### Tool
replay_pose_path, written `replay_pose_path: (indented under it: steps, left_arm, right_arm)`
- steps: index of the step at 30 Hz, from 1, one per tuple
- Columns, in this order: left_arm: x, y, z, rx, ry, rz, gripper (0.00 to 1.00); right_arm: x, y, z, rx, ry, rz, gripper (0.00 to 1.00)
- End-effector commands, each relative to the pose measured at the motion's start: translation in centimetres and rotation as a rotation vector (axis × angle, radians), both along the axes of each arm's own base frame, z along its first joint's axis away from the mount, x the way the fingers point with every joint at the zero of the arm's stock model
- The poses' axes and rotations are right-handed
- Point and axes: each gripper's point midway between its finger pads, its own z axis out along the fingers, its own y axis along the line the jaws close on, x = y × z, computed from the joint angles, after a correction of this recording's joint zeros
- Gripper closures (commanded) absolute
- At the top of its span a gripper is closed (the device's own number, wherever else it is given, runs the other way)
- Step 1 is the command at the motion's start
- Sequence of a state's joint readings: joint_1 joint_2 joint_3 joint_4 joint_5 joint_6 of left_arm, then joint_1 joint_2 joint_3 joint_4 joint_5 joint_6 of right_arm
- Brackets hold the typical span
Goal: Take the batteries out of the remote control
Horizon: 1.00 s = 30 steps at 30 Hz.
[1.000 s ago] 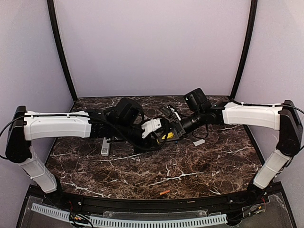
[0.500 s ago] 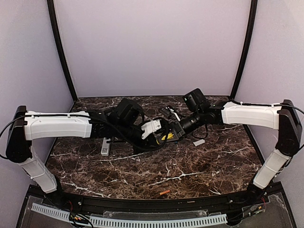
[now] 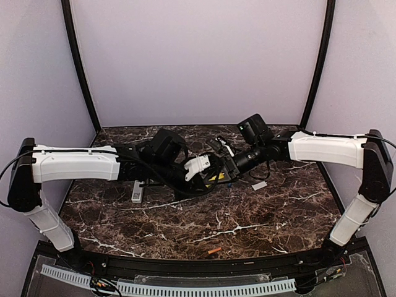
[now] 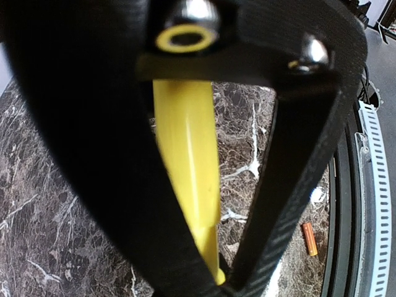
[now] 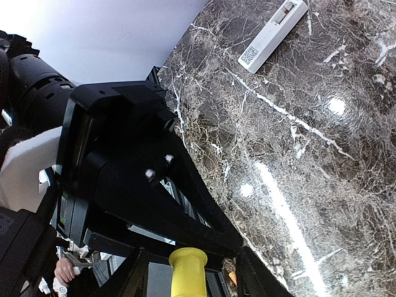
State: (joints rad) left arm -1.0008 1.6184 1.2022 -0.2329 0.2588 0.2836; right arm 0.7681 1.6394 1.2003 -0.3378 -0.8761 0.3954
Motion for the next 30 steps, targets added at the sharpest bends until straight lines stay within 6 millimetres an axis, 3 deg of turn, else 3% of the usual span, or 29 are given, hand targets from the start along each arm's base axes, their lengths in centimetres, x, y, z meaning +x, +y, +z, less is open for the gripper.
replay_pose_path:
  steps: [1, 7, 11, 18, 26, 30]
  left_arm:
    - [-0.2, 0.3, 0.6, -0.031, -0.009, 0.024, 1.00]
    - [0.1, 0.9, 0.1, -0.032, -0.012, 0.064, 1.00]
    - [0.5, 1.4, -0.1, -0.027, -0.023, 0.107, 1.00]
    - [1.7, 2.7, -0.7, -0.017, -0.049, 0.210, 1.00]
    - [5.1, 6.2, -3.2, 0.054, -0.034, 0.459, 1.00]
    - [7.6, 9.2, -4.6, 0.073, 0.028, 0.645, 1.00]
  right_arm:
    - [0.8, 0.5, 1.3, 0.016, -0.065, -0.023, 0.49]
    - [2.0, -0.1, 1.4, -0.008, -0.098, -0.084, 0.35]
    - [3.5, -1.1, 1.3, -0.033, -0.121, -0.150, 0.15]
    - [6.4, -3.4, 2.1, -0.069, -0.180, -0.276, 0.02]
    - [9.5, -6.6, 3.7, -0.103, -0.266, -0.431, 0.01]
    - [10.7, -8.0, 4.3, -0.118, -0.300, -0.503, 0.01]
